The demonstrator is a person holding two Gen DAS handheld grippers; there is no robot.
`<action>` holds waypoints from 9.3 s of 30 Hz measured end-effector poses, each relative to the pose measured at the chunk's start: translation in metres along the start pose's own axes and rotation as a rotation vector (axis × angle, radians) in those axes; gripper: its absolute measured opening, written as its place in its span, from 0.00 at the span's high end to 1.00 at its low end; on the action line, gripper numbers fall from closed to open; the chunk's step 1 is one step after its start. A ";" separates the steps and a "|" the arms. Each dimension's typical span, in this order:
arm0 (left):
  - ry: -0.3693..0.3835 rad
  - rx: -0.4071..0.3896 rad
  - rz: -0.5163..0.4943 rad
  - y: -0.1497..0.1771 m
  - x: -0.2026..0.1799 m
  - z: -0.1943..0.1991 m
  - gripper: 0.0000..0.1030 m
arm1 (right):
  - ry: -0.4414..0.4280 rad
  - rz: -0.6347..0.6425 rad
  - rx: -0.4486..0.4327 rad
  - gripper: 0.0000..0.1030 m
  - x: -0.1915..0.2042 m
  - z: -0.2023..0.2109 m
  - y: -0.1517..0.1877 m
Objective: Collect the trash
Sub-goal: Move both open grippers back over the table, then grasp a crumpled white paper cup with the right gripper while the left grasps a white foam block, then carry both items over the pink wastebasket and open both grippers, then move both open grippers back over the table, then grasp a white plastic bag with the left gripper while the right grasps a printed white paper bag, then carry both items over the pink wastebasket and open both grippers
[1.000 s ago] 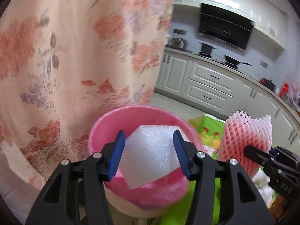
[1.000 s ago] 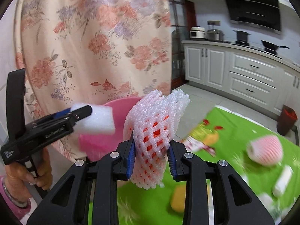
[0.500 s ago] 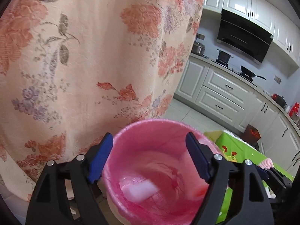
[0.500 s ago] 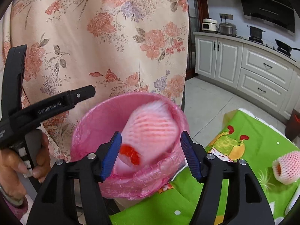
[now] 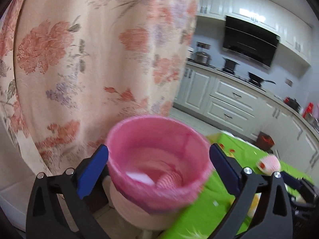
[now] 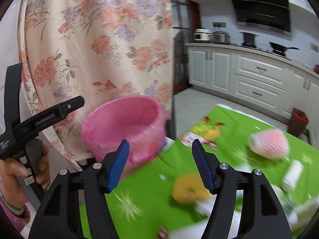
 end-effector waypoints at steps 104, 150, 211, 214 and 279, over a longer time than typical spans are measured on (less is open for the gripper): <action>0.192 0.117 -0.320 0.149 -0.116 0.040 0.29 | 0.157 -0.052 -0.036 0.53 -0.054 0.093 0.114; -0.054 0.084 -0.057 -0.041 0.051 -0.102 0.22 | -0.160 0.063 -0.027 0.47 0.046 -0.120 -0.111; 0.251 0.310 -0.397 0.203 -0.253 -0.036 0.19 | 0.420 -0.470 0.055 0.26 -0.262 0.116 0.201; 0.291 0.315 -0.427 0.208 -0.258 -0.035 0.50 | 0.430 -0.478 0.057 0.26 -0.273 0.112 0.199; 0.239 0.093 -0.382 0.171 -0.134 0.066 0.66 | 0.200 -0.098 0.028 0.37 -0.062 0.092 0.146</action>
Point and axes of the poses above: each gripper's, at about its wrist camera, not at the fingertips, and z roughly against the way its jaws point, x to its left, y to its underside, the point moved 7 cm from there along -z, roughly the way its jaws point, and after that the axes turned 11 degrees about x, right-handed, at the moved point
